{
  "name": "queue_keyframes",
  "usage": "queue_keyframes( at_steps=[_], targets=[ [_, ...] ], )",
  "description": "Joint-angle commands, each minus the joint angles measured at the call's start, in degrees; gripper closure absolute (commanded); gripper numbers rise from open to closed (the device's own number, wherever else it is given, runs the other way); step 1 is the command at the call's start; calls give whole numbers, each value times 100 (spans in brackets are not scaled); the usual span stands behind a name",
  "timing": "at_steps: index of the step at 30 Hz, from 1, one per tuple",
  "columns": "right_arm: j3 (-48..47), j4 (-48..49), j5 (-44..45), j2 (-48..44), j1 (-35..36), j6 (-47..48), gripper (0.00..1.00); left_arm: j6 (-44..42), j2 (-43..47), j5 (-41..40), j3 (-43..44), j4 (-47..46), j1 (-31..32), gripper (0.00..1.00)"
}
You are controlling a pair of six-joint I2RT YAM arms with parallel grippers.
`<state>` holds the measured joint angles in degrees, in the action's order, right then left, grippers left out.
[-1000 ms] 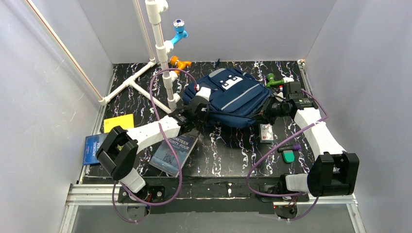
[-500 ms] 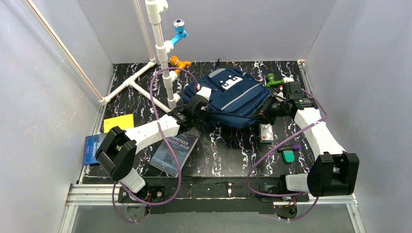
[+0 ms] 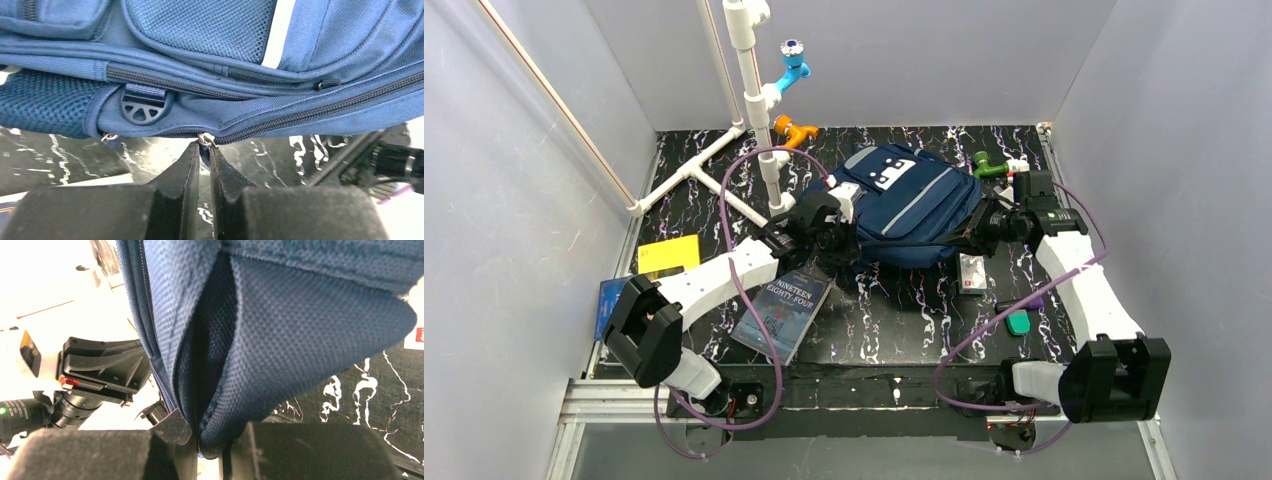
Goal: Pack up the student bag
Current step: Unzip the student bag at the center of the board.
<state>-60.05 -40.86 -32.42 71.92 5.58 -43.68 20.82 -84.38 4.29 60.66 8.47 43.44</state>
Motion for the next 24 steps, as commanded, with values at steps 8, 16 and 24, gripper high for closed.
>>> queue_keyframes(
  at_steps=[8, 16, 24],
  targets=[
    [558, 2071, 675, -568, 610, -251, 99, 1499, 84, 1844, 851, -734, 1199, 100],
    [1016, 2045, 1895, -1058, 929, 36, 99, 1623, 269, 1444, 893, -353, 1236, 100],
    [1481, 1706, 3175, -1942, 865, -603, 99, 1093, 338, 1425, 419, -280, 1150, 100]
  ],
)
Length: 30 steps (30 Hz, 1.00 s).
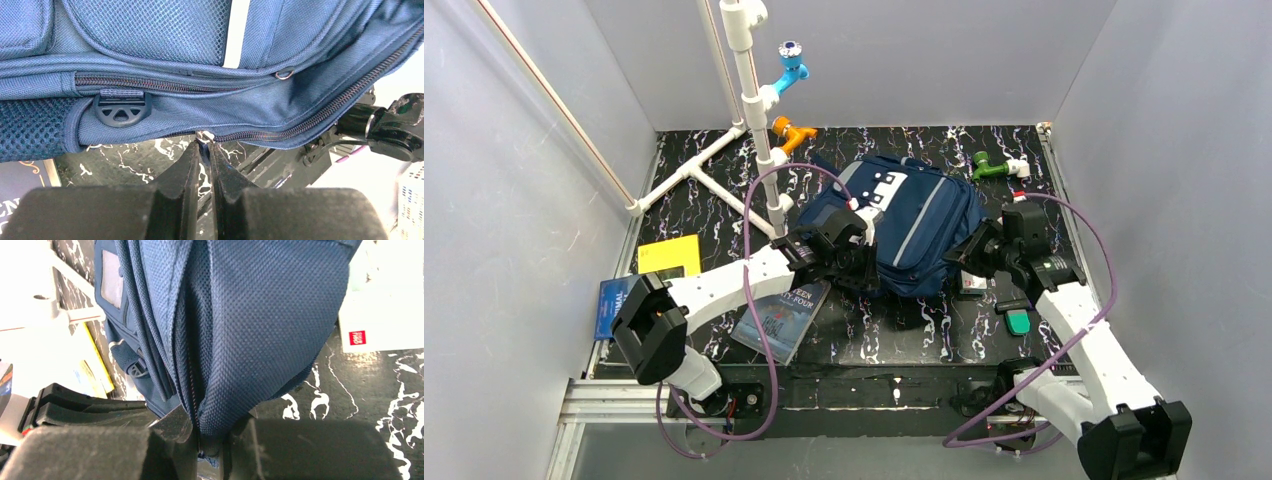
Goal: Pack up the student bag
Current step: Unzip the student bag at the center of the board.
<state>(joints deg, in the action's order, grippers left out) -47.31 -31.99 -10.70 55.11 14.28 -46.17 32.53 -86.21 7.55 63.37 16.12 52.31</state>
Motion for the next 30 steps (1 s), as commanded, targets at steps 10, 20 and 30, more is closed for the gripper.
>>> queue_keyframes(
  at_steps=[10, 20, 30],
  targets=[
    [262, 624, 1330, -51, -81, 240, 93, -287, 392, 598, -45, -756, 262, 100],
    [268, 558, 641, -115, -200, 464, 99, -52, 775, -1166, -543, -26, 213, 53],
    [-268, 511, 12, 286, -256, 405, 99, -2609, 1707, -1570, -1966, -1771, 224, 36]
  ],
)
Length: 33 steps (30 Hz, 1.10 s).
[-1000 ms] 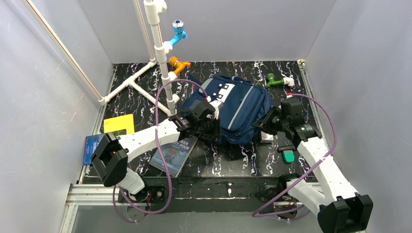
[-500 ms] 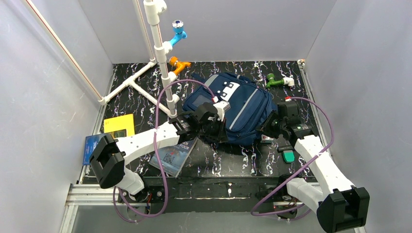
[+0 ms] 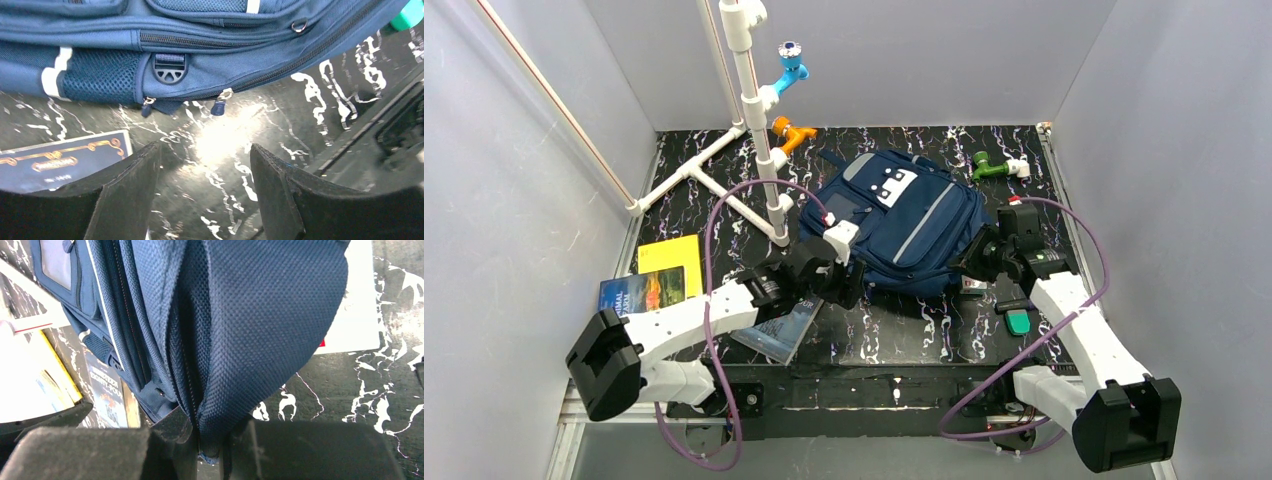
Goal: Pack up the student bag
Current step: Unzip the student bag at the center of the board.
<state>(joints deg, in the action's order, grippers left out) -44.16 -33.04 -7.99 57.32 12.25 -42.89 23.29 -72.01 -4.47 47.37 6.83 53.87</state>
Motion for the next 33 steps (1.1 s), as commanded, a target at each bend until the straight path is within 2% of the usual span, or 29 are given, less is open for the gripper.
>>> queue_keyframes(
  at_steps=[1, 3, 7, 9, 12, 15, 21, 25, 27, 31, 33],
  targets=[
    [-631, 603, -315, 84, -56, 99, 99, -2009, 219, -429, -327, -829, 71, 36],
    [-686, 673, -453, 52, -56, 123, 99, -2847, 23, -351, -189, -734, 72, 36],
    [-742, 709, -554, -35, -65, 70, 99, -4587, -279, 154, 383, 285, 106, 36],
    [-707, 746, -583, -45, -65, 7, 99, -5385, -244, 349, 180, -3, 100, 37],
    [-640, 882, -744, 3, -65, -131, 99, -6322, -298, 548, -308, -1046, 45, 43],
    [-688, 908, -879, 69, -80, -186, 99, -6410, -707, 992, -175, -1133, -254, 51],
    [-1003, 661, -847, 58, -109, -70, 99, -6287, -956, 1475, -190, -1616, -464, 52],
    [-1158, 507, -777, 86, -125, 32, 99, -6311, -1052, 1419, -189, -1773, -633, 72],
    [-1199, 466, -818, 155, -126, 44, 99, -6261, -1042, 1554, -217, -1840, -652, 78],
    [-1266, 498, -867, 321, -128, 90, 99, -6054, -1064, 1876, -152, -1861, -652, 99],
    [-1437, 270, -781, 489, -126, 369, 99, -5926, -1066, 1964, -96, -1860, -668, 100]
  ],
)
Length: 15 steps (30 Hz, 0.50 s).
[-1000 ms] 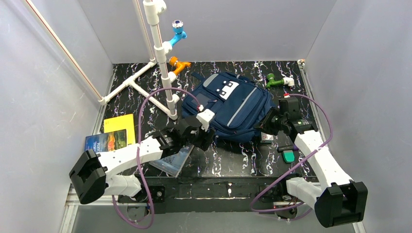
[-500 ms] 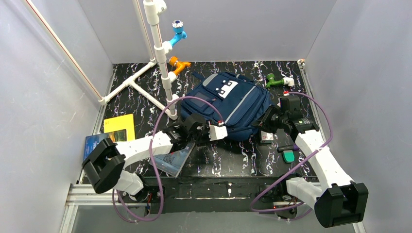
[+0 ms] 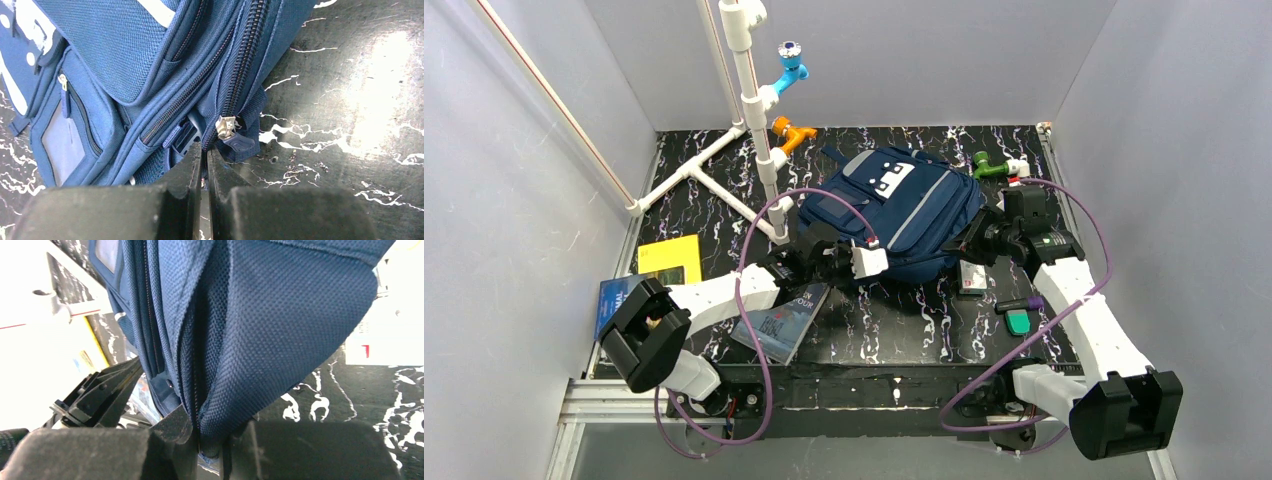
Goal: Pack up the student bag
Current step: Unzip the student bag at the center of the board.
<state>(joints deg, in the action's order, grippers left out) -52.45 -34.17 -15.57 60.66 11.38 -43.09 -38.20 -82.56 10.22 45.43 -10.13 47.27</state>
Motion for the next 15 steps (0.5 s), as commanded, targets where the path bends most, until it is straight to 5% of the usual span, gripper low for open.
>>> queue_keyframes(
  at_steps=[1, 8, 15],
  targets=[
    [-746, 162, 72, 268, -39, 588, 88, 326, -6, 595, 120, -165, -33, 100],
    [-1923, -1749, 1230, 908, -35, 1975, 30, 1319, -108, 620, 286, -539, -131, 100],
    [-2508, -1714, 1027, 448, 456, 2232, 17, 2633, -284, 659, 651, -595, -185, 100]
  ],
)
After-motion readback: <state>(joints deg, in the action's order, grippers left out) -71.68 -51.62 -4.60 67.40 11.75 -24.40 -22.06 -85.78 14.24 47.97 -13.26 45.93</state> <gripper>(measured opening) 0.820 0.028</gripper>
